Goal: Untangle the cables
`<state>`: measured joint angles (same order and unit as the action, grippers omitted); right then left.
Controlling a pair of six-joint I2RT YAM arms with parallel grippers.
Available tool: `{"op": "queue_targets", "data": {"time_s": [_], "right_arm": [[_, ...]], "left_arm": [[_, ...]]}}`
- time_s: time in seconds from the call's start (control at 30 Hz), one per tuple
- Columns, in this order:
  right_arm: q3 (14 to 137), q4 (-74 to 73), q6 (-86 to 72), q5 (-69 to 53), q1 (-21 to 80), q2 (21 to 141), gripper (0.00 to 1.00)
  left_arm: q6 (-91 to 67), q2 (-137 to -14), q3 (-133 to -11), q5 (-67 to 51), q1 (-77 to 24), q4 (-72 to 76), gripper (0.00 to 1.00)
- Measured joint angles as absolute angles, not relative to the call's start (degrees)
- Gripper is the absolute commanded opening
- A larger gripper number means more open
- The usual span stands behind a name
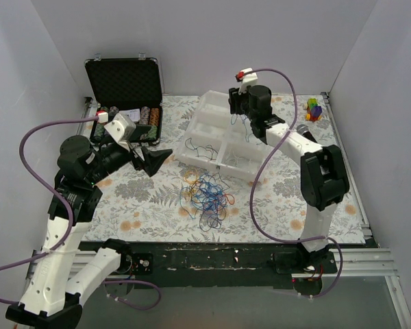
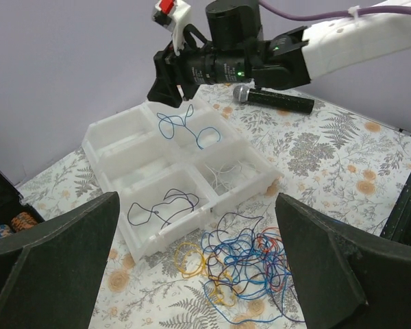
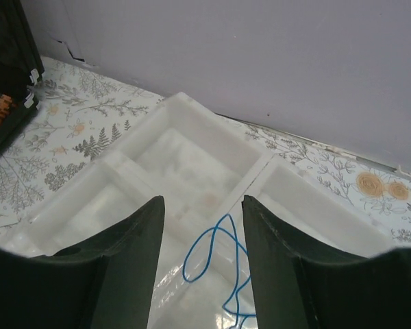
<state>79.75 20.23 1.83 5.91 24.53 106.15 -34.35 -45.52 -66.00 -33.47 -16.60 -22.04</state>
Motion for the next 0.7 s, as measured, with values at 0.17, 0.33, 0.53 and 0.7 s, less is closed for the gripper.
{"op": "queue_targets", "data": {"time_s": [0.17, 0.33, 0.53, 0.7], "right_arm": [[89.6, 14.0, 1.3, 6.7, 24.5, 114.8, 0.59], [92.6, 8.3, 1.1, 7.6, 24.5, 119.0, 0.54], [92.6, 5.0, 0.3, 8.8, 24.5, 119.4, 0.28], [92.6, 3.0, -1.3, 9.1, 24.4, 119.4, 0.01]], "left_arm": [[-32.9, -44.2, -65.6, -33.1, -16.6, -22.3, 0.98], [-31.9, -43.7, -65.0, -32.9, -16.6, -22.3, 0.98], [-31.9, -43.7, -64.2, -32.9, -16.6, -22.2, 0.98], [-31.9, -43.6, -64.1, -32.9, -16.6, -22.2, 0.98]]}}
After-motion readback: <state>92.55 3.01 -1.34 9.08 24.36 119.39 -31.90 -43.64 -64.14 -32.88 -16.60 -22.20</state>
